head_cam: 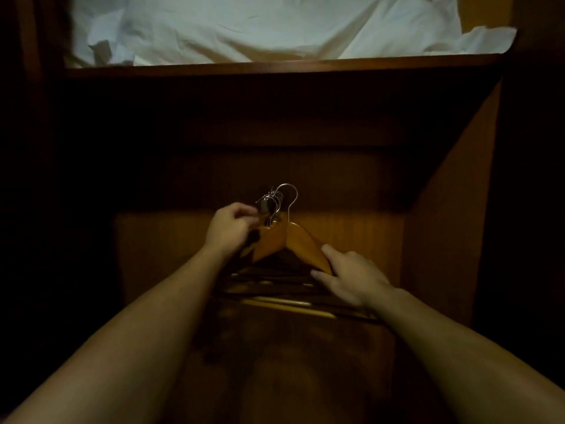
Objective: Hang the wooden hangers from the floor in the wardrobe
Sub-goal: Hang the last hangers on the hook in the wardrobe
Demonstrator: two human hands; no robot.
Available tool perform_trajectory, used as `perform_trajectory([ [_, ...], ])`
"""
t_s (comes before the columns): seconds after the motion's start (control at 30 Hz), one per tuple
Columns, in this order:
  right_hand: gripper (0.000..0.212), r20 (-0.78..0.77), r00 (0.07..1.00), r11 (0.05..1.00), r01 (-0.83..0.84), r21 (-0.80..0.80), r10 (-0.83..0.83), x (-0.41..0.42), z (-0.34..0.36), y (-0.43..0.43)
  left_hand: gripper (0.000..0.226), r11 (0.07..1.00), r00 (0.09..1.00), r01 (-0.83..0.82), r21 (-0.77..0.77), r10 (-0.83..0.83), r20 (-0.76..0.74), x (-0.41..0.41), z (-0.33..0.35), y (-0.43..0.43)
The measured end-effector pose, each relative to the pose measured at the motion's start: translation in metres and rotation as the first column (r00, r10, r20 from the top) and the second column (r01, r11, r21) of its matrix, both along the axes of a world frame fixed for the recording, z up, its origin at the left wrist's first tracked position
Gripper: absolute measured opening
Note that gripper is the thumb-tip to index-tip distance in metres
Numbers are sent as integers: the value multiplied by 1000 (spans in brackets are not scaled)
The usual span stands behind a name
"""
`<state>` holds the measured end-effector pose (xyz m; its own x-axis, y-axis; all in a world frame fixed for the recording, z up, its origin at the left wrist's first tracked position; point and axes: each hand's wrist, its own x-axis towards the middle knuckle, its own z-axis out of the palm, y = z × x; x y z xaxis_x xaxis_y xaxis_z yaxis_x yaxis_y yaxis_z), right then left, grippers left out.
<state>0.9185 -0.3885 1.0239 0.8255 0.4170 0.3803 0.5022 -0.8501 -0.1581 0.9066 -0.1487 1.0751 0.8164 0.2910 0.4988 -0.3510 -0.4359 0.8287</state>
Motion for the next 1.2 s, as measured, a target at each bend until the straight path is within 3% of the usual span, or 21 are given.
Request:
perform_trajectory([
  [0.13,29,-16,1000,998,-8,67,9,19,4,3,40,917,969,57,394,44,-242,7,-27,17],
  [0.2,31,-26,1000,997,-10,80,13,27,5,8,47,842,961,-11,539,157,-226,10,-33,19],
  [0.3,33,-49,999,998,-11,68,14,36,3,17,39,757,951,-158,634,290,-110,11,-38,19],
  [0.47,28,-59,998,997,-35,66,38,42,1,27,34,710,933,-283,645,359,15,13,-48,23],
  [0.67,32,-51,998,999,-19,40,21,47,-4,32,30,712,916,-335,617,401,35,22,-64,29],
  [0.83,33,-2,1000,1000,-24,-8,24,40,1,36,30,761,918,-285,583,392,-62,24,-68,35],
  [1.2,49,-3,998,991,56,-125,-57,12,6,28,44,743,904,-235,627,404,-140,15,-65,38],
])
